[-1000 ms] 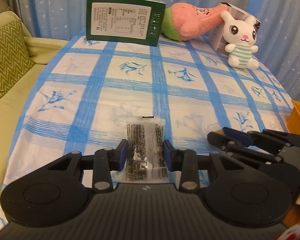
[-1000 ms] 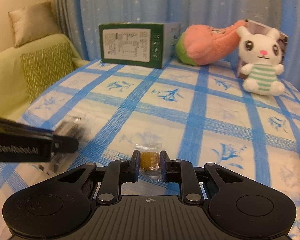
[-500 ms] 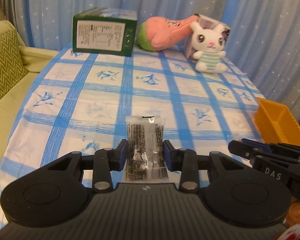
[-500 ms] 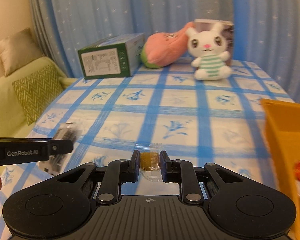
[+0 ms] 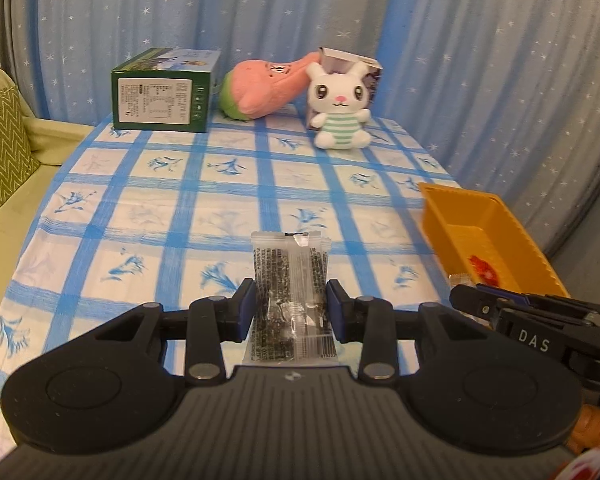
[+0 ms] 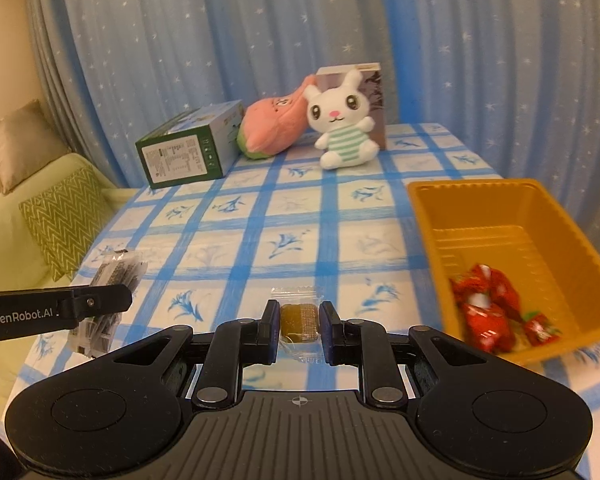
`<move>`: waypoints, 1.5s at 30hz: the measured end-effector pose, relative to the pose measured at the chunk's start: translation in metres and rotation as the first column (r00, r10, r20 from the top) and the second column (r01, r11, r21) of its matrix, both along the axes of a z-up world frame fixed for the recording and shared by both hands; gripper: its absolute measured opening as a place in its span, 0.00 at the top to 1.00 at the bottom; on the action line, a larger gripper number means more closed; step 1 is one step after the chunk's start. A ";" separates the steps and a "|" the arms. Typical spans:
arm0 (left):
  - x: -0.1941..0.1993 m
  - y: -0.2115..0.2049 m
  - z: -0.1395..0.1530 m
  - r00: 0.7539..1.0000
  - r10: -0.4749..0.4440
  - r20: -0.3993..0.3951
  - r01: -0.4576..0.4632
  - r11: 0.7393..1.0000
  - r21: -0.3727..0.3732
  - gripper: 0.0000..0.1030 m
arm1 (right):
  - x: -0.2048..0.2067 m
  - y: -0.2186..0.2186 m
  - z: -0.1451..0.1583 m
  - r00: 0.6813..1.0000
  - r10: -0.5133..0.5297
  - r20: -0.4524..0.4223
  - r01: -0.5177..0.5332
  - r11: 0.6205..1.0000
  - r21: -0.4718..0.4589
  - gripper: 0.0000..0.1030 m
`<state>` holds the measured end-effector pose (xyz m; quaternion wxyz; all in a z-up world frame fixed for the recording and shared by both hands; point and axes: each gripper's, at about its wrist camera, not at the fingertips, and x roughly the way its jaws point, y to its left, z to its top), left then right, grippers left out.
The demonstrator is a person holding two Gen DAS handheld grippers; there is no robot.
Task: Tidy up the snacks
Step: 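Carry the snack-bar packet and gold candy over the orange tray with both grippers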
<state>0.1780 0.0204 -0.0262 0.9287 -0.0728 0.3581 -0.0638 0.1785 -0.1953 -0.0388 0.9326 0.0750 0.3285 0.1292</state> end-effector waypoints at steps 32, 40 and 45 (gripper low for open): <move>-0.024 -0.126 0.026 0.974 -0.225 0.030 0.225 0.974 0.020 0.67 | -0.051 -0.131 0.032 0.969 -0.243 0.034 0.243 0.970 0.015 0.80; -0.014 -0.161 0.028 0.957 -0.289 0.033 0.288 0.957 0.015 0.67 | -0.054 -0.167 0.033 0.954 -0.299 0.024 0.299 0.954 -0.001 0.79; -0.009 -0.179 0.028 0.946 -0.322 0.033 0.321 0.947 0.017 0.67 | -0.054 -0.182 0.032 0.949 -0.315 0.016 0.315 0.949 -0.009 0.79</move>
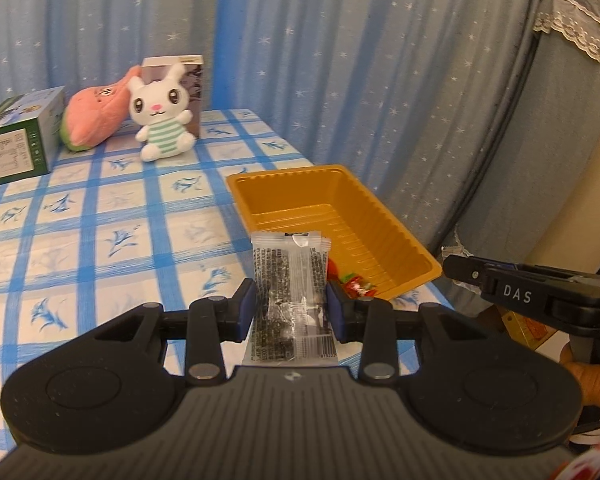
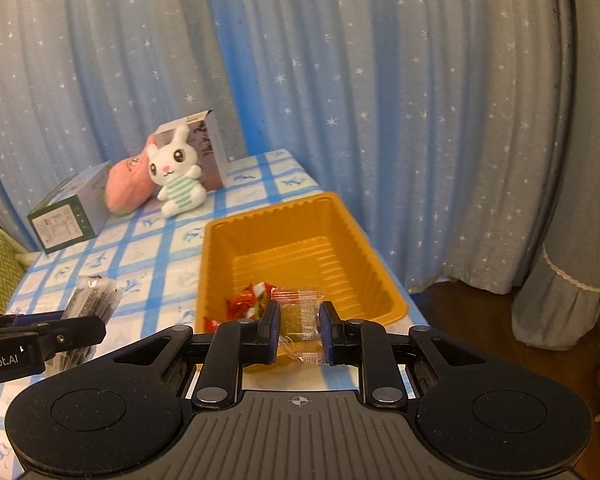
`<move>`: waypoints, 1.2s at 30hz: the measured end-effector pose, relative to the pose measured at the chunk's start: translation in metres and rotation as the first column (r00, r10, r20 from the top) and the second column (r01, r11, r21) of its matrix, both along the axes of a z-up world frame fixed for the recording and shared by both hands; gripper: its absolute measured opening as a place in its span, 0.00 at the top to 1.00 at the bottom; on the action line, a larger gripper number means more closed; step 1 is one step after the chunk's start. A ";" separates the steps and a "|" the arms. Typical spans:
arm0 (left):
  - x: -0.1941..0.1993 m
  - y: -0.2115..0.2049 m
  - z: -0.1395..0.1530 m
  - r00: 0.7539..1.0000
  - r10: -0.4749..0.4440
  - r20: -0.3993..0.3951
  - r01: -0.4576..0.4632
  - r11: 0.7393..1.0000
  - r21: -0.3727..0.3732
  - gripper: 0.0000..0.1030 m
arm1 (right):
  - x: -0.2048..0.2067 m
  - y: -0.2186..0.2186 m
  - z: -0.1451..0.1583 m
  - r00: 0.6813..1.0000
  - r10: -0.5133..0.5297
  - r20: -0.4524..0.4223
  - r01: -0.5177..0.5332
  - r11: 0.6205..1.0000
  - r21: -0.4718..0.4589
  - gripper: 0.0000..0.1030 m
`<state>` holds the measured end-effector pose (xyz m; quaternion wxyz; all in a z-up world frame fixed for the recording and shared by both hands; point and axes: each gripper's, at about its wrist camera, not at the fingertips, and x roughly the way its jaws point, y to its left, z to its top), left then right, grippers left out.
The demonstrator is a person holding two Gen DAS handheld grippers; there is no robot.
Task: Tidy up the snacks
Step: 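Carry the snack-bar packet and gold candy over the orange tray with both grippers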
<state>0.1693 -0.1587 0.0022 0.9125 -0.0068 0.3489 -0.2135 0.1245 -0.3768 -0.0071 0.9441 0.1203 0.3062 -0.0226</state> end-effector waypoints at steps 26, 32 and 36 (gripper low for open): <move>0.065 -0.055 -0.011 0.998 -0.064 -0.012 0.064 0.998 0.010 0.67 | 0.057 -0.033 -0.013 0.999 0.028 -0.030 -0.030 0.999 -0.037 0.79; 0.090 -0.064 -0.019 0.997 -0.068 -0.022 0.068 0.998 0.014 0.67 | 0.085 -0.033 -0.021 0.997 0.053 -0.051 -0.056 0.997 -0.056 0.79; 0.107 -0.068 -0.023 0.997 -0.068 -0.032 0.068 0.998 0.012 0.67 | 0.104 -0.031 -0.029 0.995 0.071 -0.068 -0.076 0.995 -0.070 0.79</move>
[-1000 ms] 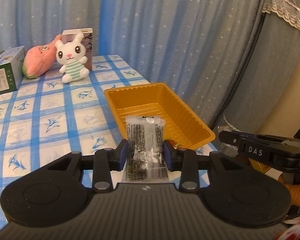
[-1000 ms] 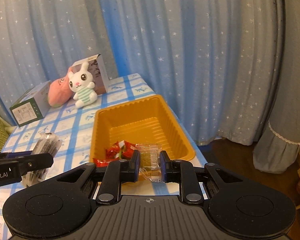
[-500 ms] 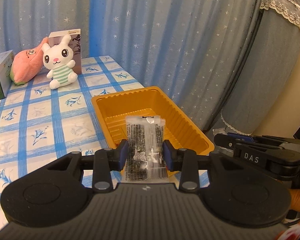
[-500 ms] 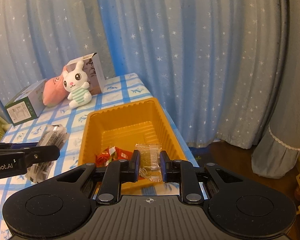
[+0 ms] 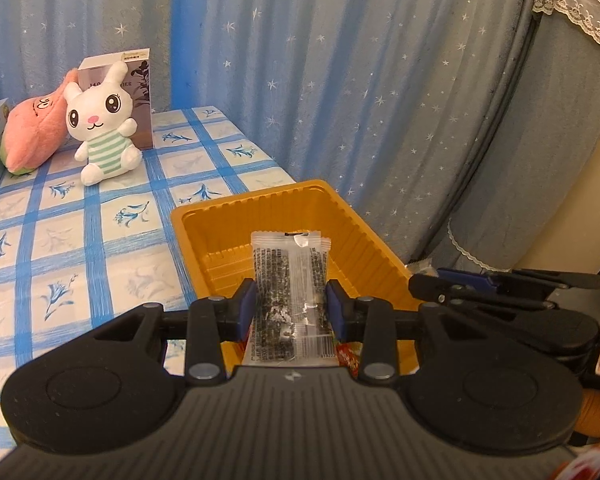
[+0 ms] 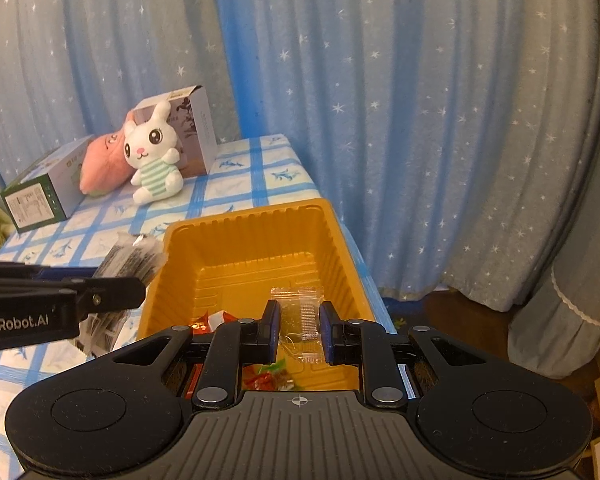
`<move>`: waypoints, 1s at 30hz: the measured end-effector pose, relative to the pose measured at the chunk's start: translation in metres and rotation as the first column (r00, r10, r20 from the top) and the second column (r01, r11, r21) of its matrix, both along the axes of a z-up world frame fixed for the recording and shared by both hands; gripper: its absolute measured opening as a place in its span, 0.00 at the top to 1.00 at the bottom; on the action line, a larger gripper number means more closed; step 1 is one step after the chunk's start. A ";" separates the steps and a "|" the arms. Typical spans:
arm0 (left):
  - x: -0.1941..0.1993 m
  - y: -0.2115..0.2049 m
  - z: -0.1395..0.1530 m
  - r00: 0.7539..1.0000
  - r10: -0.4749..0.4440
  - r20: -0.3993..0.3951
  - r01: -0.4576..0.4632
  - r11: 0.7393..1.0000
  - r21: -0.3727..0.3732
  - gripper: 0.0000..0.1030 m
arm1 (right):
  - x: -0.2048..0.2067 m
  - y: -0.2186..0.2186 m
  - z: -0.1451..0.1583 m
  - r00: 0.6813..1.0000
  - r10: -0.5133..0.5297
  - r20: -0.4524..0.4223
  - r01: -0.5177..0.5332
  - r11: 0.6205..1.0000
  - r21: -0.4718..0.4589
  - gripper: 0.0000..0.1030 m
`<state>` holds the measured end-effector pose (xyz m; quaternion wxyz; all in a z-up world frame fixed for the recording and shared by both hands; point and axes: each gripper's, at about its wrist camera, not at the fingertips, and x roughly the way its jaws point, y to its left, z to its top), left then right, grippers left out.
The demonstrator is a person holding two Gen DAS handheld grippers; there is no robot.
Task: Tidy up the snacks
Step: 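Carry the snack-bar packet and gold candy over the orange tray with both grippers, then open both grippers to drop the snack bar and gold candy into the tray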
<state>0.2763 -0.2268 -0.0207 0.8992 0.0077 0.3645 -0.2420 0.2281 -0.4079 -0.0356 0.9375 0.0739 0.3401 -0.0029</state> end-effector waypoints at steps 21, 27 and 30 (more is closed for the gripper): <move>0.064 -0.007 -0.019 0.999 0.009 -0.040 -0.009 1.000 0.003 0.67 | 0.057 0.000 -0.025 0.998 0.035 -0.048 -0.035 0.999 -0.006 0.79; 0.071 -0.005 -0.026 0.999 0.014 -0.040 -0.014 1.000 0.008 0.54 | 0.058 0.000 -0.029 0.998 0.035 -0.059 -0.035 0.999 0.000 0.79; 0.067 0.006 -0.028 0.999 0.041 -0.033 -0.041 0.999 0.008 0.54 | 0.056 -0.002 -0.030 0.998 0.033 -0.060 -0.033 0.999 0.009 0.79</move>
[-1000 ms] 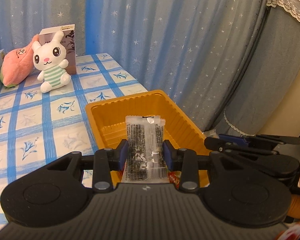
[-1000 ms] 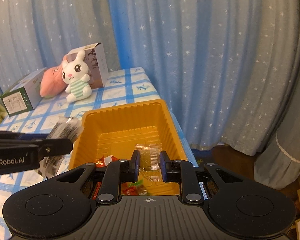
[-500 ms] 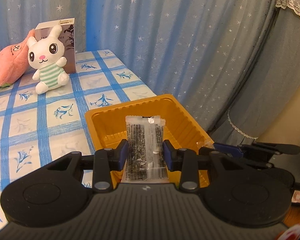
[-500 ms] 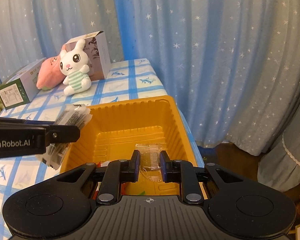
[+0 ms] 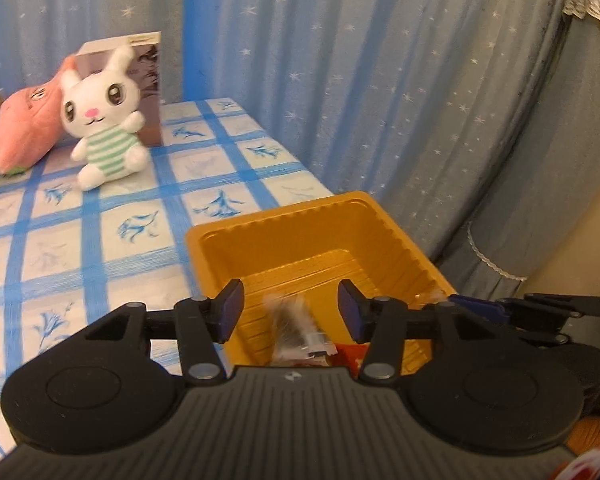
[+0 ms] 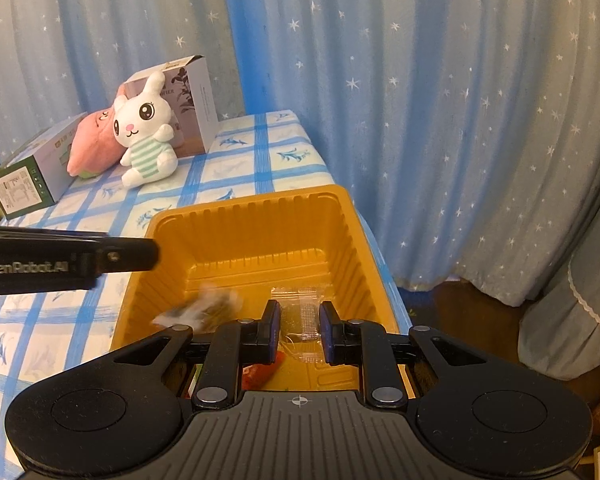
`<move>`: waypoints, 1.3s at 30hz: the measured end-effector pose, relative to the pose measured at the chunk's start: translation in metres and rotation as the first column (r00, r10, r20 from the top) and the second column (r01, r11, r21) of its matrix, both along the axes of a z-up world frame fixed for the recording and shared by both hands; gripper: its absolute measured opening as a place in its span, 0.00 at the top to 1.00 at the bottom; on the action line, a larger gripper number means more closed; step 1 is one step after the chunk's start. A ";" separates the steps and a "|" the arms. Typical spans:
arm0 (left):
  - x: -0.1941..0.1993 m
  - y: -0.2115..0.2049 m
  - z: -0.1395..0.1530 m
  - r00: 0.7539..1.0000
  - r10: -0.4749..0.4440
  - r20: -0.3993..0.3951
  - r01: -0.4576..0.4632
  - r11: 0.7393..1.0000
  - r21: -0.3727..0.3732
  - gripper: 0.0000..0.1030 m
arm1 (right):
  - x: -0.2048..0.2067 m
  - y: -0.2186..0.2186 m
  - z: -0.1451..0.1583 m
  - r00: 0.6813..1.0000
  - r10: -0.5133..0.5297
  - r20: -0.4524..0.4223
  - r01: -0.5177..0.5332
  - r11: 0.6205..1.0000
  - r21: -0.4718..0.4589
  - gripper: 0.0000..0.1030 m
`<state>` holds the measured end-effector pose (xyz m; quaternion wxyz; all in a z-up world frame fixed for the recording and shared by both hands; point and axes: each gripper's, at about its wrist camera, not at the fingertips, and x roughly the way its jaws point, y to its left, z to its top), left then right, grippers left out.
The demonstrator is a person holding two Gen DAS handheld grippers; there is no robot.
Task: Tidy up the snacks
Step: 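Open both grippers to drop the snack bar and gold candy into the tray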
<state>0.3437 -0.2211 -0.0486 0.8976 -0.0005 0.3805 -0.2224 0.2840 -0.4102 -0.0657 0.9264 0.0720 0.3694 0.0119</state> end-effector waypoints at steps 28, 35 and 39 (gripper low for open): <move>-0.022 0.024 -0.001 1.000 0.019 0.008 -0.019 0.999 0.035 0.54 | 0.010 0.014 0.017 1.000 0.018 0.024 -0.019 0.999 0.030 0.79; -0.029 0.039 -0.002 0.999 0.052 0.011 -0.052 0.998 0.035 0.38 | 0.012 0.000 0.022 0.999 -0.019 0.043 0.013 0.990 0.138 0.34; -0.039 0.049 0.000 0.997 0.081 0.010 -0.082 0.996 0.026 0.26 | 0.000 -0.007 0.025 0.999 -0.046 0.028 0.041 0.989 0.144 0.34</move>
